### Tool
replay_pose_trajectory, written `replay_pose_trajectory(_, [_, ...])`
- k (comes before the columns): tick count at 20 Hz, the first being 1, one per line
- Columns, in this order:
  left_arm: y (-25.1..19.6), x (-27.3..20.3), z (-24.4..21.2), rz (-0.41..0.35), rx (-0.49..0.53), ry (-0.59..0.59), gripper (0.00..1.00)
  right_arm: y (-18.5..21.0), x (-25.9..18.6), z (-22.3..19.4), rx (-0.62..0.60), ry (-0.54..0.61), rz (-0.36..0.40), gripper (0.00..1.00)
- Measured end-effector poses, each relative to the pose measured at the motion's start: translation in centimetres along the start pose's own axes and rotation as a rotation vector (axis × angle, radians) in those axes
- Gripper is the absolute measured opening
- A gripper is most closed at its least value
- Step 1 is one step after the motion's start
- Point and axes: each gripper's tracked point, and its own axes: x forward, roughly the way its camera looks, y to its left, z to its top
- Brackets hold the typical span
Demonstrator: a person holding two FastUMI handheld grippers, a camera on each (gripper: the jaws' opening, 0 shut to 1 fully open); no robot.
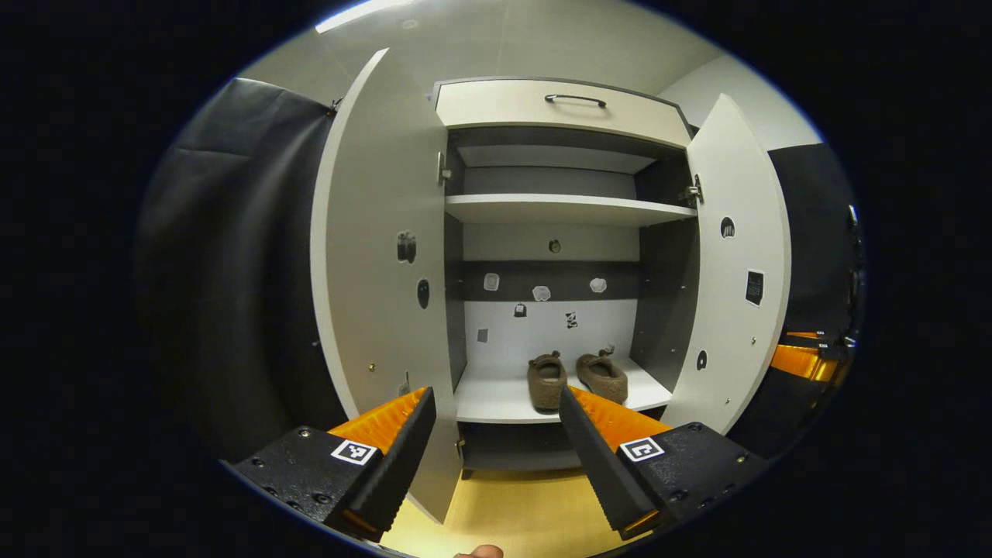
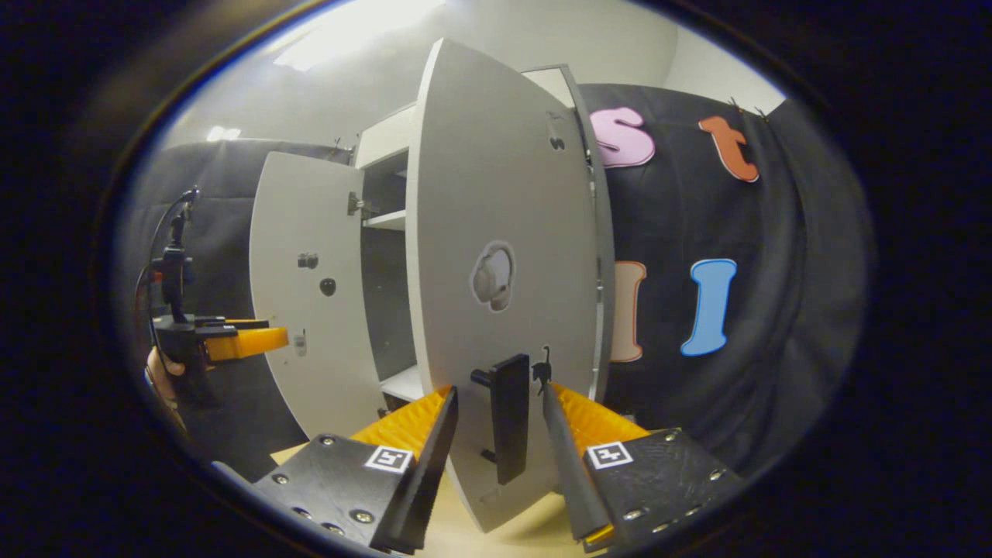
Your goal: Grab one shoe with the right hand and put it into the shoe cabinet, grab the other shoe with the left hand and put it into the shoe cabinet; then close the right door with the right hand and the left door with the left hand.
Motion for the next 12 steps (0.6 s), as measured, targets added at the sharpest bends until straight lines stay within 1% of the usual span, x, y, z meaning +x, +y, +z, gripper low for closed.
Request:
replay_pose_trajectory(2, [0.6, 0.0, -0.1, 0.003, -0.003, 0.0, 0.98, 1.1, 1.5, -0.2, 0.007, 0.006, 0.014, 0.67])
replay_pose_trajectory(4, [1.2, 0.0, 0.0, 0.007, -0.003, -0.003, 0.98, 1.8, 3.0, -0.6, 0.001, 0.018, 0.008, 0.67])
replay_pose_trajectory(7, [1.7, -0.5, 0.3, 0.007, -0.002, -0.012, 0.98, 3.2, 5.1, -1.1, 0.004, 0.031, 0.018, 0.67])
replay_pose_trajectory(9, [2.1, -0.4, 0.4, 0.007, -0.008, -0.016, 0.98, 3.4, 6.5, -1.1, 0.002, 0.036, 0.0, 0.67])
replay_pose_trajectory(11, [2.5, -0.6, 0.5, 0.009, -0.015, -0.02, 0.98, 4.3, 7.9, -1.3, 0.024, 0.045, 0.017, 0.68])
replay_pose_trajectory(12, [2.7, -0.6, 0.6, 0.01, -0.018, -0.019, 0.98, 4.8, 8.6, -1.3, 0.033, 0.048, 0.022, 0.64])
